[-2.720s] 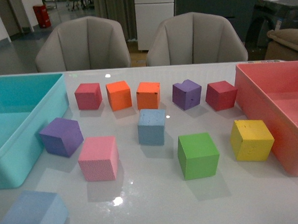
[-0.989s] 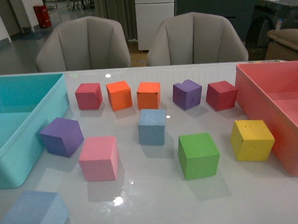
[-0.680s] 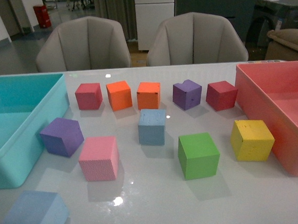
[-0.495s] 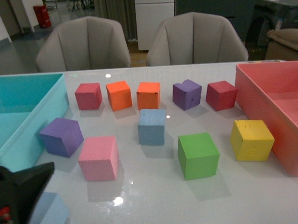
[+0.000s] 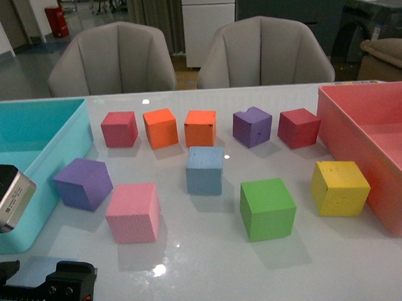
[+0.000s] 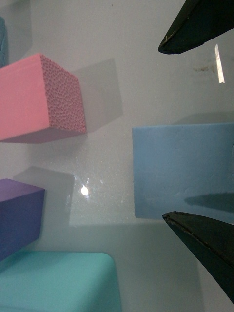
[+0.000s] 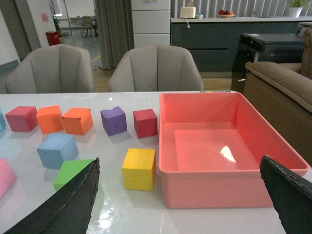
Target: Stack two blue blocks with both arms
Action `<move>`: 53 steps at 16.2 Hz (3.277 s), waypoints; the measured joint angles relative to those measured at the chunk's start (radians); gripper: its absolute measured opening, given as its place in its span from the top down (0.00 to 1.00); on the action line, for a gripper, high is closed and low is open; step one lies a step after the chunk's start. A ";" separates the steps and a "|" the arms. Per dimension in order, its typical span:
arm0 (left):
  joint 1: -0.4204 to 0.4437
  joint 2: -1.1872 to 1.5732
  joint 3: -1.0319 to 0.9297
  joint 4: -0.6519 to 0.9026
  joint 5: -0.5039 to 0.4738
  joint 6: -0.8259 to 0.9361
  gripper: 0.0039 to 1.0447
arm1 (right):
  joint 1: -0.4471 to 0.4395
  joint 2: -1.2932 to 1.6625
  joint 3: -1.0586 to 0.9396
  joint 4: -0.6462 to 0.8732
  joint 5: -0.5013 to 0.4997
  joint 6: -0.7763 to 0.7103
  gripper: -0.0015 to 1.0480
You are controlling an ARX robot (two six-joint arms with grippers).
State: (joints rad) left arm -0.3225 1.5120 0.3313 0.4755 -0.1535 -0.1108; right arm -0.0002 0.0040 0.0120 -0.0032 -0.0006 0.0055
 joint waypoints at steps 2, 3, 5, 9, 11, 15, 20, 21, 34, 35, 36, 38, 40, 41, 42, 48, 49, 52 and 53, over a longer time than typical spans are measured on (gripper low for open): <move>0.031 0.050 0.014 0.028 0.000 -0.002 0.06 | 0.000 0.000 0.000 0.000 0.000 0.000 0.06; 0.046 0.068 0.021 0.043 0.000 -0.002 0.06 | 0.000 0.000 0.000 0.000 0.000 0.000 0.06; 0.074 0.109 0.034 0.058 0.006 -0.004 0.06 | 0.000 0.000 0.000 0.000 0.000 0.000 0.06; 0.091 0.172 0.046 0.074 0.035 -0.019 0.06 | 0.000 0.000 0.000 0.000 0.000 0.000 0.06; 0.090 0.223 0.050 0.088 0.043 -0.020 0.06 | 0.000 0.000 0.000 0.000 0.000 0.000 0.06; 0.090 0.317 0.071 0.110 0.050 -0.020 0.06 | 0.000 0.000 0.000 0.000 0.000 0.000 0.06; 0.082 0.326 0.074 0.097 0.048 -0.016 0.34 | 0.000 0.000 0.000 0.000 0.000 0.000 0.06; 0.073 0.299 0.068 0.080 0.048 -0.016 0.42 | 0.000 0.000 0.000 0.000 0.000 0.000 0.06; -0.276 0.148 0.453 -0.282 -0.023 -0.040 0.54 | 0.000 0.000 0.000 0.000 0.000 0.000 0.06; -0.304 0.203 0.527 -0.303 -0.023 -0.047 0.54 | 0.000 0.000 0.000 0.000 0.000 0.000 0.06; -0.324 0.253 0.603 -0.331 -0.027 -0.048 0.54 | 0.000 0.000 0.000 0.000 0.000 0.000 0.06; -0.333 0.354 0.754 -0.399 -0.031 -0.050 0.54 | 0.000 0.000 0.000 0.000 0.000 0.000 0.06; -0.324 0.455 0.885 -0.464 -0.042 -0.050 0.54 | 0.000 0.000 0.000 0.000 0.000 0.000 0.06; -0.314 0.518 0.960 -0.502 -0.046 -0.051 0.54 | 0.000 0.000 0.000 0.000 0.000 0.000 0.06; -0.306 0.560 1.012 -0.525 -0.049 -0.054 0.54 | 0.000 0.000 0.000 0.000 0.000 0.000 0.06; -0.213 0.729 1.254 -0.615 -0.063 -0.094 0.54 | 0.000 0.000 0.000 0.000 0.000 0.000 0.06; -0.195 0.741 1.270 -0.625 -0.063 -0.100 0.54 | 0.000 0.000 0.000 0.000 0.000 0.000 0.06; -0.161 0.787 1.305 -0.637 -0.045 -0.126 0.54 | 0.000 0.000 0.000 0.000 0.000 0.000 0.06; -0.157 0.797 1.309 -0.639 -0.040 -0.134 0.54 | 0.000 0.000 0.000 0.000 0.000 0.000 0.06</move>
State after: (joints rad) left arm -0.4797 2.3089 1.6402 -0.1635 -0.1932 -0.2443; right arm -0.0002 0.0040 0.0120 -0.0032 -0.0002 0.0055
